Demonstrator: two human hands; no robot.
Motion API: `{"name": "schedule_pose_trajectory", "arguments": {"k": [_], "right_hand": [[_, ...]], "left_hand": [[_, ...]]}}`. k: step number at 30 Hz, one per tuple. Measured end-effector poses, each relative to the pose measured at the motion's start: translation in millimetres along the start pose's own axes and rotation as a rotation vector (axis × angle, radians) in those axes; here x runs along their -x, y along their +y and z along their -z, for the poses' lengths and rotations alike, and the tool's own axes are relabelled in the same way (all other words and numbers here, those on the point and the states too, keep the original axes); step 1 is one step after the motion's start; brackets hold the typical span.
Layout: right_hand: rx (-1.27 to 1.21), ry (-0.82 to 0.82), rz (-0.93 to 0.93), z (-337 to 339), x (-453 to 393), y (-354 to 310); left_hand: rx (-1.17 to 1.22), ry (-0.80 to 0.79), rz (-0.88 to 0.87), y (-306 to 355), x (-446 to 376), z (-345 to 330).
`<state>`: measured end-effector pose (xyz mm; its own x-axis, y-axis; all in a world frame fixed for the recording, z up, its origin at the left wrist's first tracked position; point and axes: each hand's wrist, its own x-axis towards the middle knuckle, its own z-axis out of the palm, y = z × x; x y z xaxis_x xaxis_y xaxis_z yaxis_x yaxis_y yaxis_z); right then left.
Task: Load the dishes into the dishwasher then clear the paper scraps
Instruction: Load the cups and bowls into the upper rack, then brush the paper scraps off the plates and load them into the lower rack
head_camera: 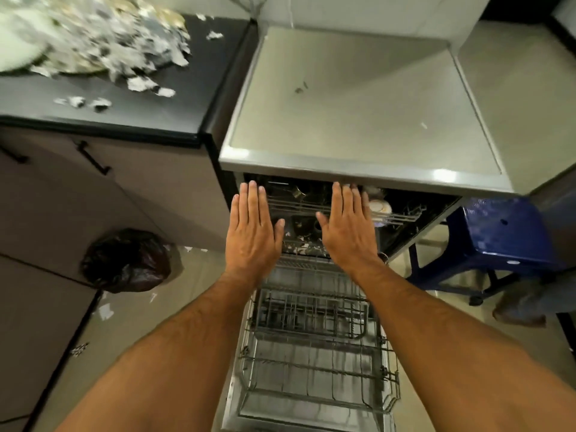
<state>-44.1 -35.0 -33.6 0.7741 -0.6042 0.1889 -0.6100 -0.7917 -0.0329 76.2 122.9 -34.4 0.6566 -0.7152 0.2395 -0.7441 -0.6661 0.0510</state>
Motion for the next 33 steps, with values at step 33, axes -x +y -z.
{"name": "schedule_pose_trajectory", "arguments": {"k": [33], "right_hand": [[-0.050, 0.206, 0.222, 215, -122, -435]], "left_hand": [[-0.024, 0.219, 0.167, -409, -32, 259]]}}
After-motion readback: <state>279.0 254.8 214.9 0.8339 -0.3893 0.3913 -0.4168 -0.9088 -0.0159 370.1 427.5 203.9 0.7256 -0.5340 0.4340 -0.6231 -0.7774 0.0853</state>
